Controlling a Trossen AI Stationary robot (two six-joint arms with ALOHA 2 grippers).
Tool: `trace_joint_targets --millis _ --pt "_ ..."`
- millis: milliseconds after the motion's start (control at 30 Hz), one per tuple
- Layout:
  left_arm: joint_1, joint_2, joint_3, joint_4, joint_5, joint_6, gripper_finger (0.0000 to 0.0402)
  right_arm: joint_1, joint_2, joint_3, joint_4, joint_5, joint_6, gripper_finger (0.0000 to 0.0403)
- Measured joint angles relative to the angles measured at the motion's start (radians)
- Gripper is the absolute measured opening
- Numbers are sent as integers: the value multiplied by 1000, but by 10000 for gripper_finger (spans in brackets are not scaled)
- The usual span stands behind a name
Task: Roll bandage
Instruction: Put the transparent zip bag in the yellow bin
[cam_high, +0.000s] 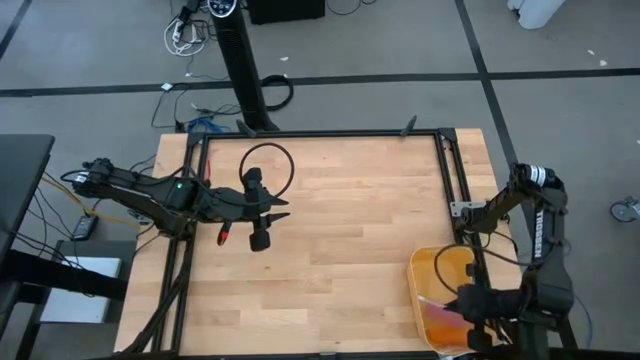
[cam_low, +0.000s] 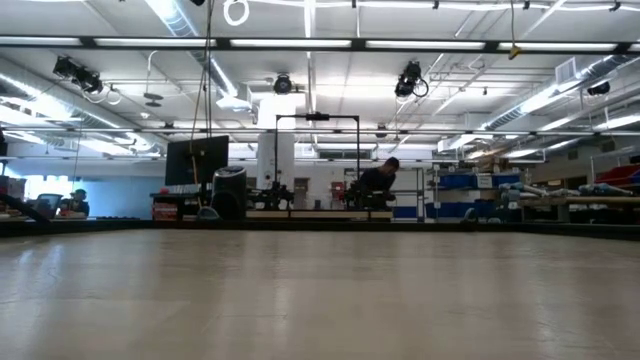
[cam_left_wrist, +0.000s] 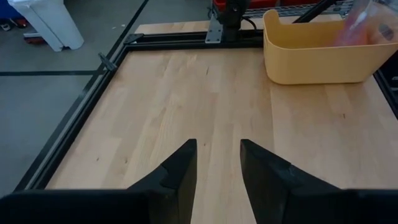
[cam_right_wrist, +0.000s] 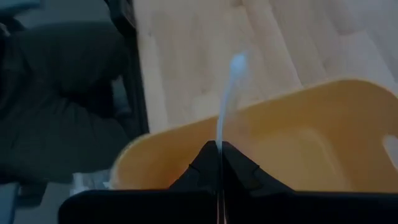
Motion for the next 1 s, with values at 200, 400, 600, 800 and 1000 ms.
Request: trace_joint_targets --millis 200,400,600,800,1000 --pt "0 0 0 0 0 -1 129 56 0 -77 21 53 121 0" --pt "0 0 0 -1 0 -3 129 76 -1 -208 85 14 241 0" --pt "0 0 0 0 0 -4 129 74 -1 -257 131 -57 261 4" --pt "0 0 0 0 0 -12 129 45 -16 -247 116 -71 283 11" --pt "0 0 0 0 0 -23 129 -7 -32 -245 125 -153 307 52"
